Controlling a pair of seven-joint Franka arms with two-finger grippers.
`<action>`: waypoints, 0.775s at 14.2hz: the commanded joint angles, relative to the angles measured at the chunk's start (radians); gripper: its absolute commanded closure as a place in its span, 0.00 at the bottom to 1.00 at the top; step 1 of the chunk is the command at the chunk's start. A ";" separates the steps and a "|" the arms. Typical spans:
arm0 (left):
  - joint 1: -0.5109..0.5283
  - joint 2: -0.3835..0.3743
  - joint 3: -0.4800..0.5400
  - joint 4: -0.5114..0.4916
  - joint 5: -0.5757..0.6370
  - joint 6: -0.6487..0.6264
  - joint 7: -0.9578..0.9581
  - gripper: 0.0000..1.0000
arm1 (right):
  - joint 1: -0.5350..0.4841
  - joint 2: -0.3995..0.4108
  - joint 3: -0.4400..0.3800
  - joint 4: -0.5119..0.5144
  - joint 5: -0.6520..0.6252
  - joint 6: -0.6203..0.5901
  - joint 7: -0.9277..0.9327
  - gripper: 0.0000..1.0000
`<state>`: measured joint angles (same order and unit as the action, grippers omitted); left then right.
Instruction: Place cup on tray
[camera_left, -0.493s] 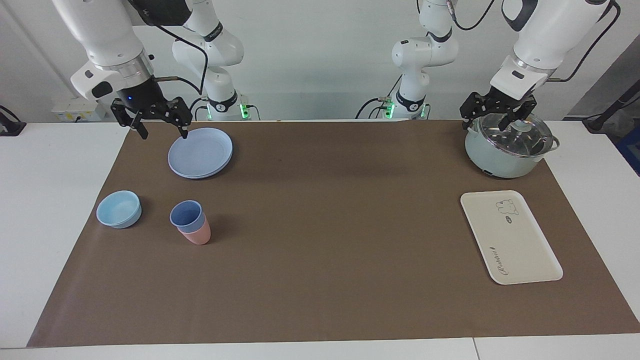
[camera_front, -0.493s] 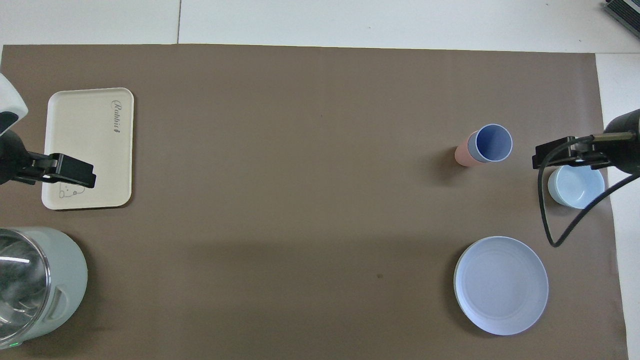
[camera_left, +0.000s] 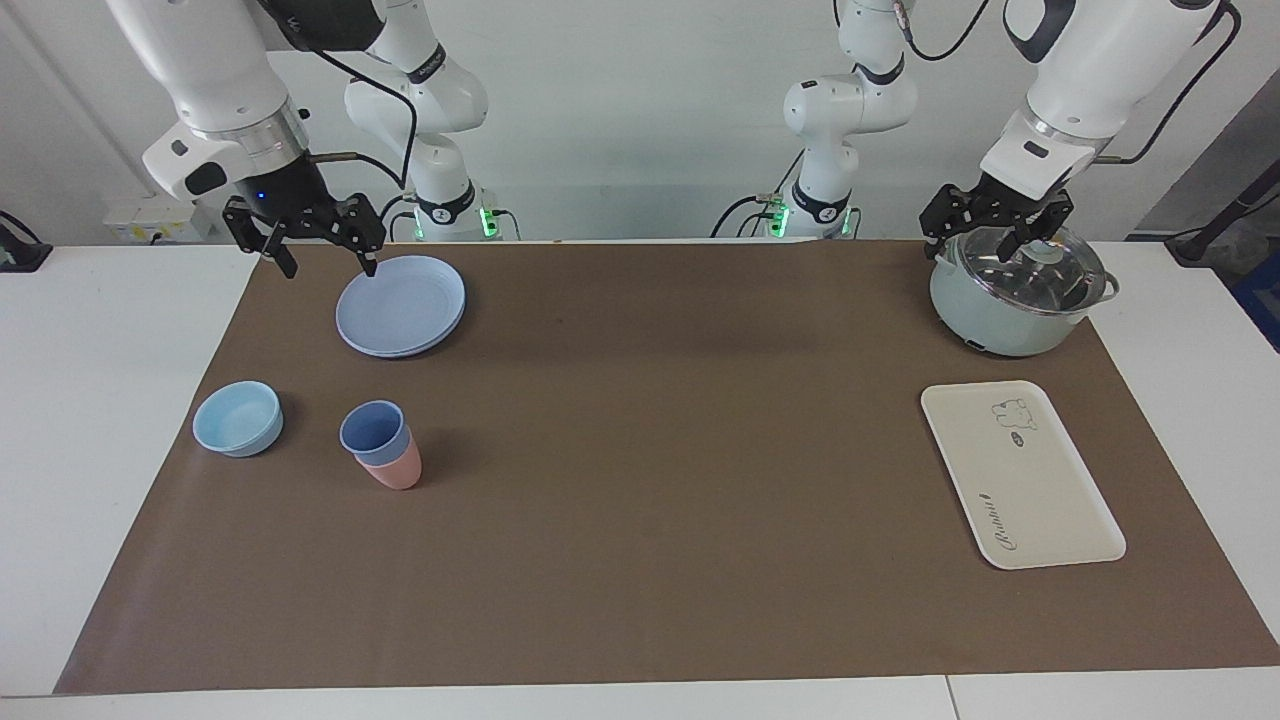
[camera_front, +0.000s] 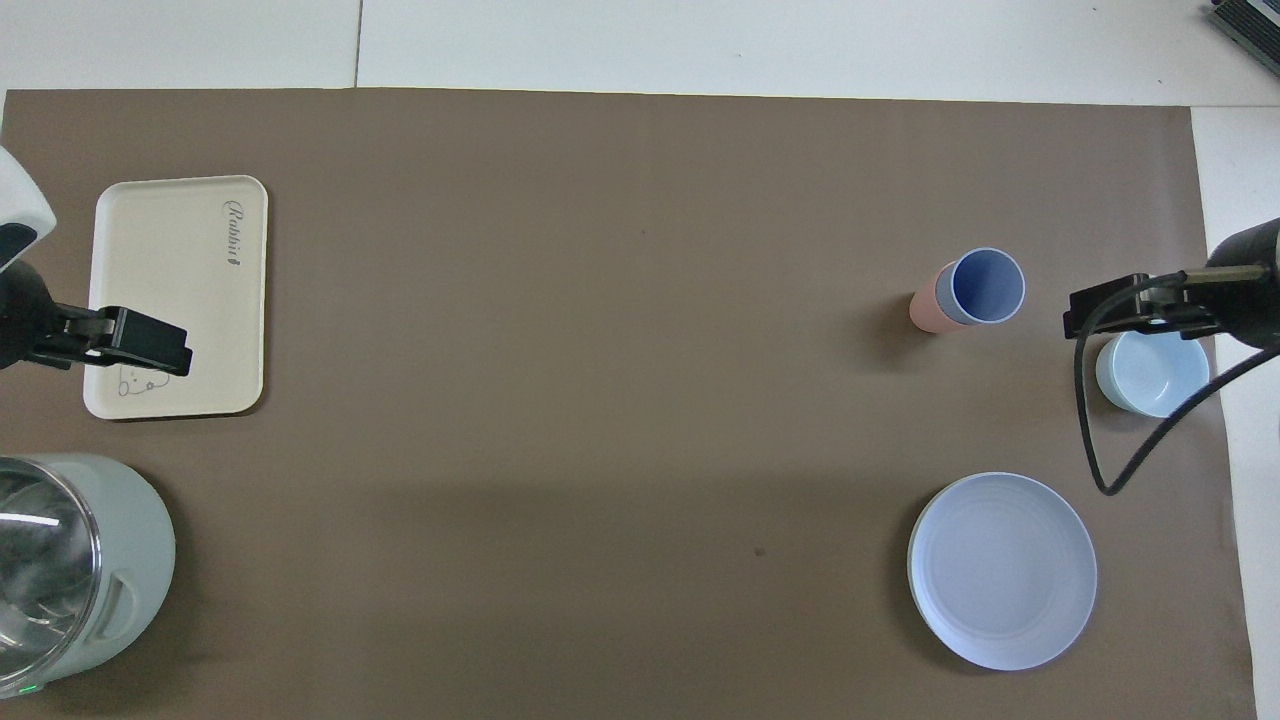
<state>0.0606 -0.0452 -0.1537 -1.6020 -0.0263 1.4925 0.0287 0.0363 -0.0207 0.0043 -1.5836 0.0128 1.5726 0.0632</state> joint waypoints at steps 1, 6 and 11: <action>0.007 -0.025 -0.001 -0.030 0.011 0.015 0.005 0.00 | -0.001 -0.030 0.003 -0.033 -0.002 0.006 -0.023 0.00; 0.007 -0.025 -0.001 -0.029 0.011 0.015 0.005 0.00 | -0.012 -0.021 0.003 -0.032 0.018 0.062 0.061 0.03; 0.007 -0.025 -0.001 -0.030 0.011 0.015 0.005 0.00 | -0.130 0.005 -0.003 -0.027 0.140 0.141 0.352 0.08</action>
<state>0.0606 -0.0452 -0.1537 -1.6020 -0.0263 1.4925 0.0287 -0.0380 -0.0196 -0.0024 -1.5931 0.0965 1.6715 0.3211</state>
